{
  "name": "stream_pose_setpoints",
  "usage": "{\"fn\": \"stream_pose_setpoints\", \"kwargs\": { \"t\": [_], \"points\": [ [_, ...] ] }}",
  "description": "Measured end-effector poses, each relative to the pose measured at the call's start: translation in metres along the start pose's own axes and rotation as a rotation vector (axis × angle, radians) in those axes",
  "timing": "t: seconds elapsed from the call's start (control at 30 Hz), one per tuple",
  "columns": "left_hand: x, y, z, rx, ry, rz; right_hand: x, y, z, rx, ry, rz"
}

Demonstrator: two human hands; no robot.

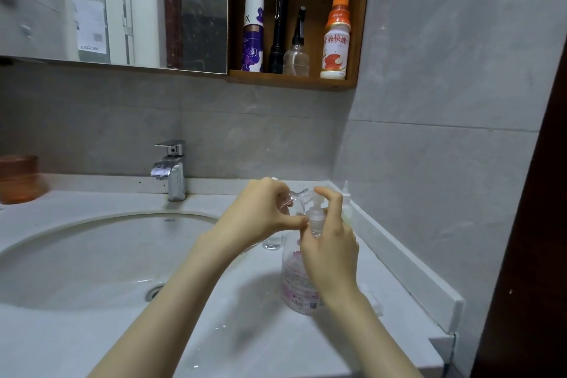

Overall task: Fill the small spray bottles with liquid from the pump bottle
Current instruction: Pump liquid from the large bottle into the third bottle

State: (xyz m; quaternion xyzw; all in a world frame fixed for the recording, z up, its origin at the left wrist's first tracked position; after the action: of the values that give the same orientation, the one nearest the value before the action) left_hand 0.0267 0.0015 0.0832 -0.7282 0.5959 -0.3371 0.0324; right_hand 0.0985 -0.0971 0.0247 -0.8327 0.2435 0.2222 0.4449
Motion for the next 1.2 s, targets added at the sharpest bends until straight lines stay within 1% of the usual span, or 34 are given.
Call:
{"fn": "stream_pose_setpoints", "kwargs": {
  "t": [0.2,0.5,0.9,1.2],
  "points": [
    [0.0003,0.0020,0.0036,0.016,0.033,-0.011,-0.0028,-0.0007,-0.0020,-0.001,0.000,0.003],
    [0.0036,0.0012,-0.0028,-0.005,-0.009,-0.019,-0.0082,0.0031,-0.0050,-0.046,0.016,0.035],
    [0.0022,0.0015,-0.0004,0.015,0.017,0.004,-0.0074,0.0033,-0.0051,-0.042,0.002,0.034],
    [-0.0027,0.0019,0.0042,0.037,-0.011,0.013,-0.0045,0.0000,-0.0037,-0.008,0.005,-0.038]
  ]
}}
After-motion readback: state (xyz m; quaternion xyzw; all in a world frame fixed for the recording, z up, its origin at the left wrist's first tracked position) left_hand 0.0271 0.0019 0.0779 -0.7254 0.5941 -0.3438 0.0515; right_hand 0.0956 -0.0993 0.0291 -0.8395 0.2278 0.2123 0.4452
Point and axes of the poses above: each hand's wrist, its own y-axis away from the middle knuckle, its own z-axis out of the palm, x = y × z, the point moved 1 cm from there along -y, towards the middle knuckle, and after that the axes turned 11 degrees about -x, right-handed, at the moved point
